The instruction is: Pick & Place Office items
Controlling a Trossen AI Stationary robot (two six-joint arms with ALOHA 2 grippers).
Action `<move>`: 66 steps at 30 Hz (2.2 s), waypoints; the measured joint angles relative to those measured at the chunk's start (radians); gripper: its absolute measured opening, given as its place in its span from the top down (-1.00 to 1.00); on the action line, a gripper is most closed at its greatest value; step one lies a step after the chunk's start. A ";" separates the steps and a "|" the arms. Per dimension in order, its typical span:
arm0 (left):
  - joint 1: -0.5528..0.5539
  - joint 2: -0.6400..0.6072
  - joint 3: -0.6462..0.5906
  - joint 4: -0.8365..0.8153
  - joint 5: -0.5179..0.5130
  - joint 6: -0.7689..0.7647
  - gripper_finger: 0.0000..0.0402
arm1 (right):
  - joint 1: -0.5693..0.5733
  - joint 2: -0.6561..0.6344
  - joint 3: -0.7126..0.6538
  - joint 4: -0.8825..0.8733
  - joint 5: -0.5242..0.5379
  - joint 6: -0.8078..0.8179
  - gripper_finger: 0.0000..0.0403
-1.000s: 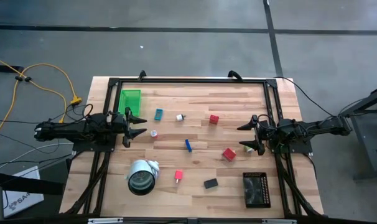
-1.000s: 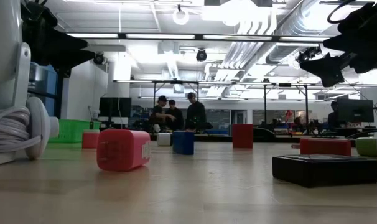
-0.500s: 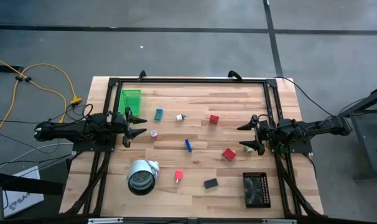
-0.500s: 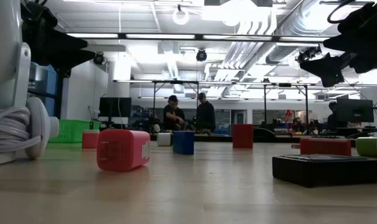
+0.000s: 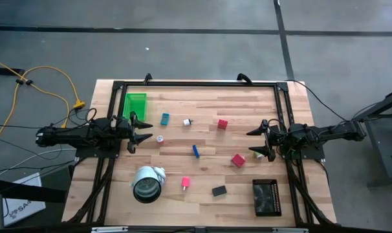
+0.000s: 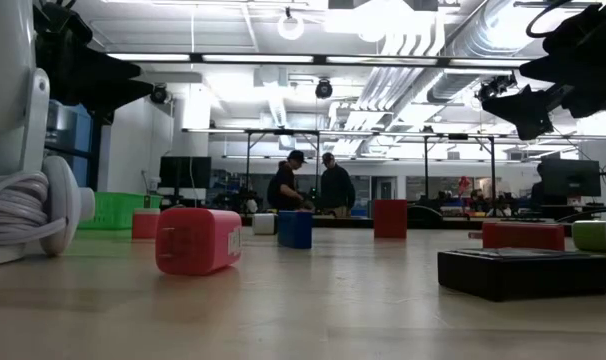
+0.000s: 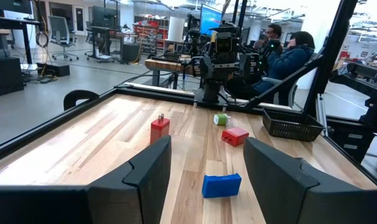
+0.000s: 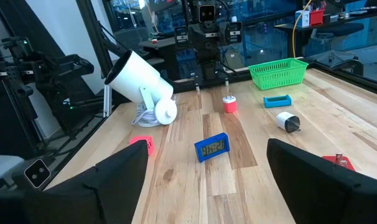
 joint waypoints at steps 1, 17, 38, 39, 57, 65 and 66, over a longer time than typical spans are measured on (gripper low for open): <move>0.000 0.000 0.000 0.000 0.000 0.000 0.02 | 0.000 0.000 0.000 0.001 0.000 0.000 -0.57; 0.000 0.000 0.000 0.000 0.000 0.000 0.02 | 0.000 0.000 0.000 0.090 0.000 0.079 -0.58; 0.000 0.000 0.000 0.000 0.000 0.000 0.02 | 0.000 0.041 0.063 0.170 -0.031 0.047 -0.57; 0.000 0.000 0.000 0.000 0.000 0.000 0.02 | 0.000 0.054 0.073 0.167 -0.033 0.038 -0.57; 0.000 0.000 0.000 0.000 0.000 0.000 0.02 | -0.002 0.461 0.320 0.163 -0.075 -0.061 -0.57; 0.000 0.000 0.000 0.000 0.000 0.000 0.02 | 0.022 0.627 0.428 0.157 -0.123 -0.201 -0.57; 0.000 0.000 0.000 0.000 0.000 0.000 0.02 | 0.029 0.646 0.438 0.157 -0.118 -0.220 -0.58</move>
